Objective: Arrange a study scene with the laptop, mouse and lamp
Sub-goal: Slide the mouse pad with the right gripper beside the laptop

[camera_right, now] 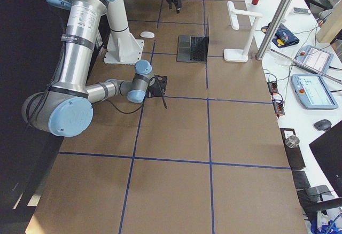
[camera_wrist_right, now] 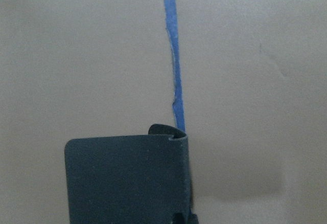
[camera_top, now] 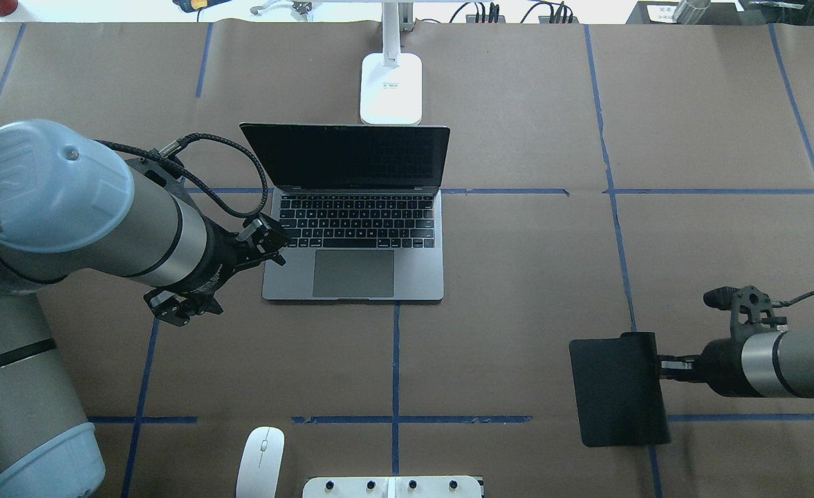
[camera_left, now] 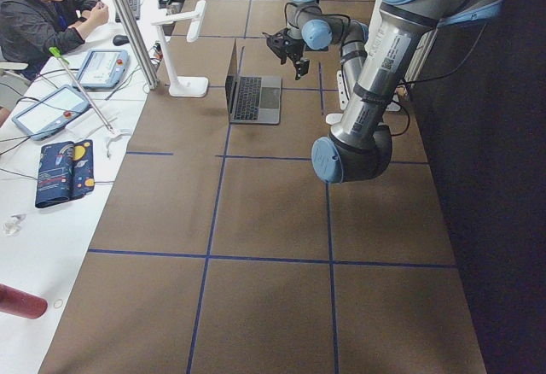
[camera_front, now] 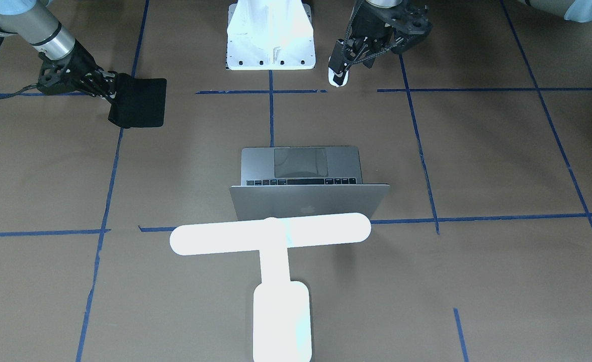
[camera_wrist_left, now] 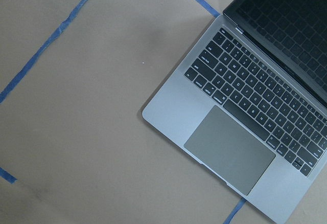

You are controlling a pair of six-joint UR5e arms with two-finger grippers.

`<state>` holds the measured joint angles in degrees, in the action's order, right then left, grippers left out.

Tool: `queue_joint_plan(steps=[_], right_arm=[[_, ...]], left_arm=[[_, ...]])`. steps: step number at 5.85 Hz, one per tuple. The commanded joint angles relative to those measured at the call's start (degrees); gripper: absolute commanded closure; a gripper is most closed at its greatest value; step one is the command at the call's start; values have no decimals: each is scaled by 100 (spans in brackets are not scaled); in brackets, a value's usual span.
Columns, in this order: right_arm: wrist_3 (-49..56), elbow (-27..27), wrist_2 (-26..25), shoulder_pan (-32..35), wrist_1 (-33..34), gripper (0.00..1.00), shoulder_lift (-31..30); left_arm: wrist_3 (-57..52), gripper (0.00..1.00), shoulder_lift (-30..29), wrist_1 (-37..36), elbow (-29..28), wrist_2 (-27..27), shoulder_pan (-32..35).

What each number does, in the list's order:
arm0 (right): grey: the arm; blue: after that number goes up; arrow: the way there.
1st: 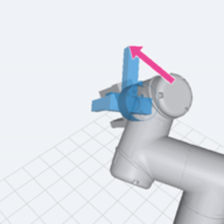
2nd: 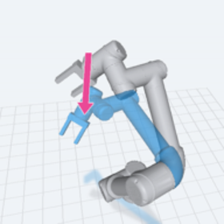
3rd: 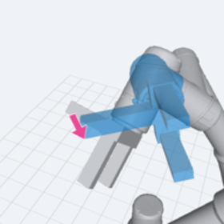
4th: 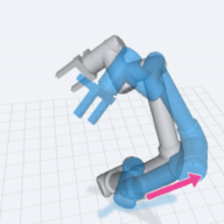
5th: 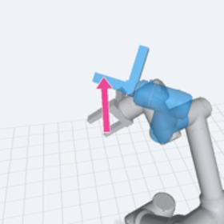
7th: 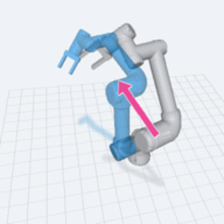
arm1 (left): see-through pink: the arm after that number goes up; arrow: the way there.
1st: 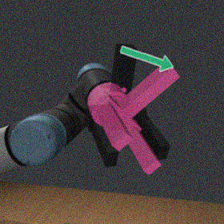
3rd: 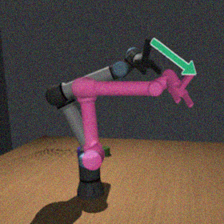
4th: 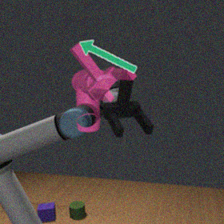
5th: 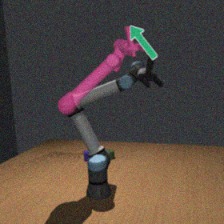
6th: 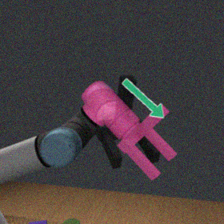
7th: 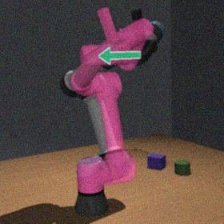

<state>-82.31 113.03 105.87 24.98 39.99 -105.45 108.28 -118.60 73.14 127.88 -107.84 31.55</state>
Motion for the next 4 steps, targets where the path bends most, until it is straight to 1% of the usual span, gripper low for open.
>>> queue_joint_plan(steps=[1,2,3,4], right_arm=[[65,-18,48,356,1066,100,942],[240,-70,65,593,1585,100,1435],[659,-279,30,708,2130,100,1936],[759,-734,39,875,2266,100,2402]], left_arm=[[0,0,-14,-11,9,0,0],[0,0,-23,-19,9,0,0],[0,0,-31,-28,18,0,0],[0,0,-40,-28,18,0,0]])
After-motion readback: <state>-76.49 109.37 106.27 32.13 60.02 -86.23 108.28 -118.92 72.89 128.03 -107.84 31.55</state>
